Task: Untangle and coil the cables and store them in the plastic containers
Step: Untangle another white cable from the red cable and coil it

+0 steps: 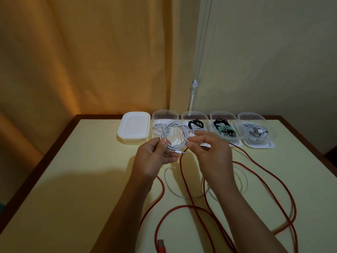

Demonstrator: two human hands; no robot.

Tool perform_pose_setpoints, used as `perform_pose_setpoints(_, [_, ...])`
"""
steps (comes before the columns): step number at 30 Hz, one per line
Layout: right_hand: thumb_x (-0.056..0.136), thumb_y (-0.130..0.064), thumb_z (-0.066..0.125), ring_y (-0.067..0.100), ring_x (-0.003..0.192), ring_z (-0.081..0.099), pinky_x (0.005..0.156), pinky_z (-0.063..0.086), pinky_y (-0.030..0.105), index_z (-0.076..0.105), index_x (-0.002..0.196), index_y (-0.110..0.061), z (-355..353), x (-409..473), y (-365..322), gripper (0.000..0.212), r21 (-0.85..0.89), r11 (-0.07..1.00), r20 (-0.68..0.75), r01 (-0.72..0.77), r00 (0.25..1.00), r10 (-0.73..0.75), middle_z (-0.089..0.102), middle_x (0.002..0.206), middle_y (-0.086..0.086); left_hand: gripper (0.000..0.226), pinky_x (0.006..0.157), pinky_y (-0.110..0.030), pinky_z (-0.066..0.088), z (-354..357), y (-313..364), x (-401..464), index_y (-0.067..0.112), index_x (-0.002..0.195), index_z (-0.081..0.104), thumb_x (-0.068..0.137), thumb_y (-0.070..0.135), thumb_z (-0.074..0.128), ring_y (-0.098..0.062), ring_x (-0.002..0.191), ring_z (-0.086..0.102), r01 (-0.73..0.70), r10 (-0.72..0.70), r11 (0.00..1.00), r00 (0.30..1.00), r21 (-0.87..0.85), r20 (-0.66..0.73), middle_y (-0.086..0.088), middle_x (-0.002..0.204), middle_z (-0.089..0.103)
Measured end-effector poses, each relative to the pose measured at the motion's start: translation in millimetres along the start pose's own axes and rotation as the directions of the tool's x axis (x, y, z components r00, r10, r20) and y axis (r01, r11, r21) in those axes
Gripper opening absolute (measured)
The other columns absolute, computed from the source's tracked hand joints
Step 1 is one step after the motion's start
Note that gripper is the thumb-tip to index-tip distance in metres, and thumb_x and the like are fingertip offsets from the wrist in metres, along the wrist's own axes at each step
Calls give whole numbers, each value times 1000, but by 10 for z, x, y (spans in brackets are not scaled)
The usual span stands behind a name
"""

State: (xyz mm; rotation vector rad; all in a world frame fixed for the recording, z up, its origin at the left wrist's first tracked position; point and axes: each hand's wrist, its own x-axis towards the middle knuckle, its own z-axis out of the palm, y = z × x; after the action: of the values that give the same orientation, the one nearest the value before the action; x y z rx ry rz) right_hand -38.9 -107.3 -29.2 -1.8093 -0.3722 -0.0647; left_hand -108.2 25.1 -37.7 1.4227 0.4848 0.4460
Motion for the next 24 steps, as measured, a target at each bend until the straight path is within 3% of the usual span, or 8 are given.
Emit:
perform_pose_setpoints(4, [84,-21,79,-5,89,61,79,50,16,77,92,-30,16,-40,-28,12,-115,993,-87,-2,996,-8,69,98,-14,21,64,-22,57,61,8,-39,15,109,64,104,20,45,-17,77,74,-99,99,995,995,23,23,-3,86,75])
perform_pose_setpoints(9, [92,-22,71,-5,84,67,77,55,16,77,108,-22,32,-68,-66,18,-63,996,-89,-62,994,56,75,91,-14,21,70,-25,59,153,-1,-51,18,116,62,104,18,45,-16,82,74,-157,156,987,988,43,16,-1,100,74])
perform_pose_setpoints(14, [90,-29,74,-8,78,68,72,49,17,67,118,-26,63,-60,-74,29,131,974,10,-184,983,184,74,77,-12,27,76,-30,60,143,-50,-47,9,121,63,104,18,45,-17,87,74,-114,111,993,992,39,56,-9,100,74])
perform_pose_setpoints(17, [90,-28,72,4,92,71,85,56,27,68,124,-19,77,-43,-45,35,252,932,99,-262,965,244,77,97,-5,26,73,-29,59,148,-56,-48,7,114,65,104,19,45,-20,84,74,-87,86,996,995,15,50,-10,93,75])
perform_pose_setpoints(19, [93,-27,69,6,97,71,89,55,30,69,122,-17,85,-56,-50,31,303,908,172,-291,953,248,77,103,-4,24,70,-28,59,145,-44,-48,12,107,67,104,21,44,-21,82,75,-71,71,997,997,-7,33,-10,91,75])
perform_pose_setpoints(21, [96,-22,66,6,93,73,89,55,31,72,113,-17,92,-74,-70,19,347,891,224,-293,948,224,78,97,-5,24,68,-28,59,132,-35,-39,18,101,67,104,22,43,-22,82,75,-50,50,998,999,-37,19,-9,91,76])
perform_pose_setpoints(24, [97,-16,64,4,89,73,80,55,22,72,109,-19,95,-68,-90,15,324,911,245,-255,953,179,78,92,-7,24,67,-30,59,94,-26,-22,18,100,67,104,23,43,-23,83,74,-24,25,997,1000,-71,18,-10,92,75])
